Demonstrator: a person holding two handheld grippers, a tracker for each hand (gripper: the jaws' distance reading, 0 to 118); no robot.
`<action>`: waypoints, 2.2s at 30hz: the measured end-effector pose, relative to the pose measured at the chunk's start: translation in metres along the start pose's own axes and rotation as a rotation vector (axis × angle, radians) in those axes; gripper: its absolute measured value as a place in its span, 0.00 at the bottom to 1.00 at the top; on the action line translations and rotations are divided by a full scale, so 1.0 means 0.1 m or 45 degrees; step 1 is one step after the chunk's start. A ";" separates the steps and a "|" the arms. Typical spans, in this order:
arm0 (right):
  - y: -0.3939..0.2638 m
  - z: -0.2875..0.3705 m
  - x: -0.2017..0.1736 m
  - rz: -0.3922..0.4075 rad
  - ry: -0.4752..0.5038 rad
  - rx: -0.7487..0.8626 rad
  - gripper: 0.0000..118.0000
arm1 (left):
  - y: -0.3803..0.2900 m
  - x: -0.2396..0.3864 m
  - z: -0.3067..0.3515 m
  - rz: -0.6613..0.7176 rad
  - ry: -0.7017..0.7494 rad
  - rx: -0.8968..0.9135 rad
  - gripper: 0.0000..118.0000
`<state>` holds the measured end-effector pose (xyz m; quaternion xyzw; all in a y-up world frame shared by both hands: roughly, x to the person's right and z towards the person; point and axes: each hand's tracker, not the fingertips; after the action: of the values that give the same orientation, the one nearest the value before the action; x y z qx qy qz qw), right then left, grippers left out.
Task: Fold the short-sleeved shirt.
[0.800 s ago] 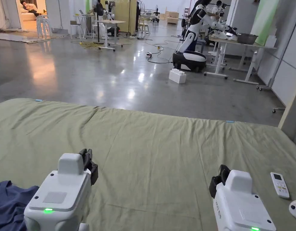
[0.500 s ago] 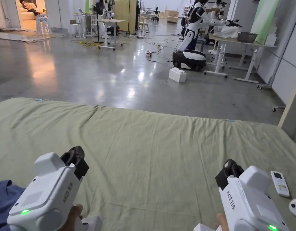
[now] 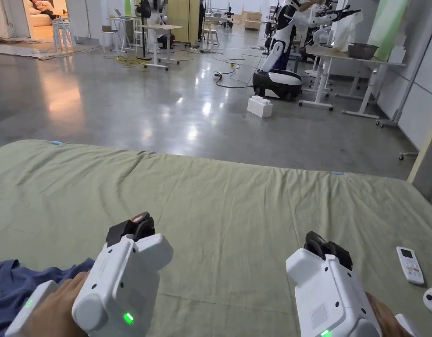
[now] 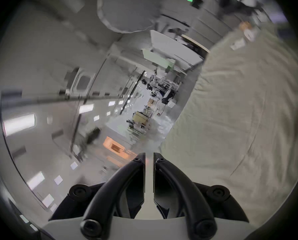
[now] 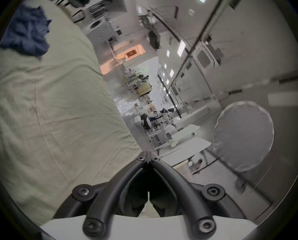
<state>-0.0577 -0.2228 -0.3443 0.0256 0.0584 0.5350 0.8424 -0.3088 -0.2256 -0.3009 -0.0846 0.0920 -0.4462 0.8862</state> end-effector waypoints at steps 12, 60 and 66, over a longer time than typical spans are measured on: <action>-0.38 -0.13 0.23 -1.477 -0.046 -0.206 0.01 | -0.35 -0.51 -0.09 1.427 0.003 0.025 0.07; 0.04 -0.21 -0.77 -1.234 0.266 -0.418 0.01 | -3.60 -0.56 -0.37 1.182 -0.280 -1.218 0.46; 0.09 -0.17 -0.78 -1.234 0.290 -0.408 0.01 | -3.80 -0.67 -0.32 1.267 -0.217 -1.181 0.04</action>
<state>-0.1009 -0.2902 -0.3547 -0.1921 0.0722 0.0854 0.9750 -0.6501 -0.3967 -0.2377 -0.4379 0.2315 0.1077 0.8620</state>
